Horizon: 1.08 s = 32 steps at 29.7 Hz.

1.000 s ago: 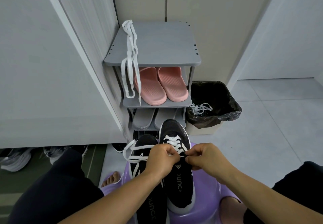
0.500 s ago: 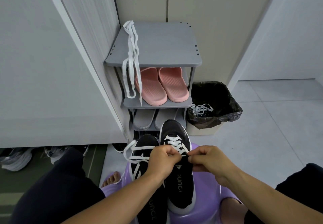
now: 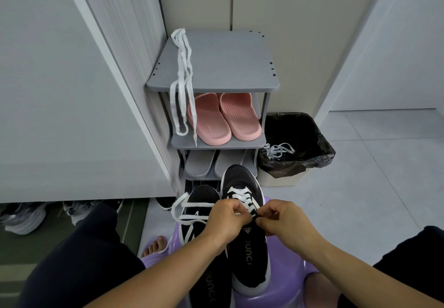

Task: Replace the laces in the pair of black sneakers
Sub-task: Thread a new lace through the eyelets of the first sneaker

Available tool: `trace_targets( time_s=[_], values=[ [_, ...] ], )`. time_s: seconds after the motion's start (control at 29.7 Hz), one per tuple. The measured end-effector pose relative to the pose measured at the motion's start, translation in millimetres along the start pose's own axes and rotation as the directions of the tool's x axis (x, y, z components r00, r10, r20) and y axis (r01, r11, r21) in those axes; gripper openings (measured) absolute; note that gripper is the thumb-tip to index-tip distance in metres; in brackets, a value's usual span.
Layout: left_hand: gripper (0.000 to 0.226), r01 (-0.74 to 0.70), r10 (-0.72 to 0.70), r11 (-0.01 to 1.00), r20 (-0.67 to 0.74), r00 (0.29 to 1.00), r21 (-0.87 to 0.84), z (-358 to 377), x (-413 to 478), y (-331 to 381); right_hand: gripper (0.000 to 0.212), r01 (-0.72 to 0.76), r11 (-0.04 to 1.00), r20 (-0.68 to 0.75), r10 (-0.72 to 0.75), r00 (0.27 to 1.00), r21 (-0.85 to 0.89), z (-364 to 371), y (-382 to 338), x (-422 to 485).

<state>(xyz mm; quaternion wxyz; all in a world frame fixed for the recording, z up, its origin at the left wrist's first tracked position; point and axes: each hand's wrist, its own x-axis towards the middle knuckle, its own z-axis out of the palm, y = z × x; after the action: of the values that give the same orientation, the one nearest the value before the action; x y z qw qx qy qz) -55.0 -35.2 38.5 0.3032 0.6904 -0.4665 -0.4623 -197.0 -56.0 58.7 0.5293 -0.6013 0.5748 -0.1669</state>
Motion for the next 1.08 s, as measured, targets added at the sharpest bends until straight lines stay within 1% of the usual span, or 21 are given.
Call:
trace_targets(
  time_s=[0.03,0.07,0.13,0.17,0.24,0.3,0.37,0.44,0.54,0.61,0.67,0.74,0.81,0.84,0.88,0.91,0.94,0.98,1.01,1.05,1.08],
  values=[
    [0.024,-0.004,0.004,1.0,0.014,1.0,-0.012,-0.5,0.3,-0.9,0.005,-0.011,0.999,0.011,0.01,1.0,0.047,-1.3,0.0,1.0],
    [0.023,-0.012,0.013,1.0,0.029,1.0,-0.019,-0.4,0.2,-1.6,0.006,-0.048,0.99,0.035,0.044,0.998,0.132,-3.2,0.2,2.5],
    [0.017,-0.032,0.033,0.999,0.05,0.998,-0.013,0.3,-0.5,-2.1,0.011,-0.179,0.929,0.118,0.148,0.982,0.323,-7.3,0.9,5.6],
    [0.011,-0.04,0.041,0.999,0.054,0.998,-0.006,0.8,-0.3,-2.1,0.011,-0.236,0.899,0.157,0.19,0.969,0.369,-7.9,1.6,7.0],
    [0.007,-0.051,0.051,0.999,0.049,0.998,0.007,1.1,0.1,-1.6,0.011,-0.284,0.887,0.18,0.232,0.956,0.363,-6.8,4.9,9.4],
    [0.009,-0.058,0.057,0.998,0.038,0.998,0.025,0.5,0.9,-2.1,0.011,-0.276,0.895,0.155,0.235,0.96,0.35,-4.6,5.1,10.9],
    [0.01,-0.062,0.061,0.997,0.031,0.998,0.04,-0.2,0.7,-2.2,0.009,-0.282,0.889,0.161,0.239,0.958,0.361,-3.3,4.7,11.2],
    [0.01,-0.064,0.062,0.996,0.023,0.998,0.055,0.6,0.5,-1.7,0.008,-0.257,0.9,0.161,0.212,0.964,0.352,-3.1,3.1,11.1],
    [0.012,-0.063,0.061,0.994,0.022,0.998,0.089,0.5,1.6,-0.7,0.011,-0.152,0.947,0.098,0.129,0.987,0.283,-1.3,1.9,13.0],
    [0.015,-0.049,0.045,0.993,0.046,0.998,0.103,-1.6,1.1,-0.5,0.015,-0.144,0.948,0.074,0.128,0.989,0.284,-2.4,1.0,13.8],
    [0.017,-0.048,0.039,0.99,0.065,0.997,0.133,-4.1,0.2,-2.3,0.016,-0.151,0.927,0.027,0.152,0.988,0.342,-11.9,-4.1,16.3],
    [0.018,-0.065,0.054,0.983,0.069,0.996,0.17,-6.1,-1.9,-3.1,0.02,-0.134,0.88,-0.078,0.19,0.979,0.455,-34.2,-9.6,23.2],
    [0.021,-0.11,0.098,0.967,0.062,0.993,0.229,-7.5,-3.1,-3.9,0.026,-0.044,0.798,-0.259,0.246,0.934,0.601,-67.9,-13.7,33.6],
    [0.023,-0.129,0.119,0.958,0.053,0.991,0.254,-8.6,-3.7,-4.3,0.026,0.023,0.742,-0.355,0.293,0.888,0.67,-85.6,-11.9,39.8],
    [0.028,-0.141,0.134,0.954,0.045,0.99,0.266,-10.1,-3.9,-4.5,0.026,0.076,0.691,-0.419,0.345,0.84,0.719,-99.3,-8.1,45.0],
    [0.032,-0.151,0.144,0.954,0.044,0.989,0.258,-12.4,-3.9,-4.2,0.024,0.081,0.685,-0.447,0.377,0.811,0.724,-106.5,-2.1,50.0],
    [0.035,-0.157,0.148,0.958,0.053,0.987,0.239,-15.6,-3.8,-3.4,0.021,0.023,0.728,-0.445,0.394,0.804,0.685,-105.7,4.6,53.2],
    [0.039,-0.161,0.15,0.965,0.066,0.986,0.205,-20.6,-3.0,-1.0,0.011,-0.061,0.804,-0.435,0.382,0.815,0.591,-97.0,11.0,55.0],
    [0.041,-0.155,0.144,0.976,0.078,0.987,0.155,-27.1,-1.5,2.3,0.004,-0.137,0.899,-0.424,0.326,0.845,0.417,-83.0,17.3,54.9],
    [0.04,-0.142,0.135,0.986,0.078,0.988,0.092,-35.3,0.3,6.6,0.017,-0.156,0.969,-0.407,0.223,0.886,0.191,-67.1,20.7,52.9],
    [0.036,-0.122,0.119,0.992,0.058,0.991,0.04,-44.6,3.3,9.5,0.021,-0.09,0.996,-0.33,0.079,0.941,-0.018,-51.2,22.5,49.6]
  ],
)
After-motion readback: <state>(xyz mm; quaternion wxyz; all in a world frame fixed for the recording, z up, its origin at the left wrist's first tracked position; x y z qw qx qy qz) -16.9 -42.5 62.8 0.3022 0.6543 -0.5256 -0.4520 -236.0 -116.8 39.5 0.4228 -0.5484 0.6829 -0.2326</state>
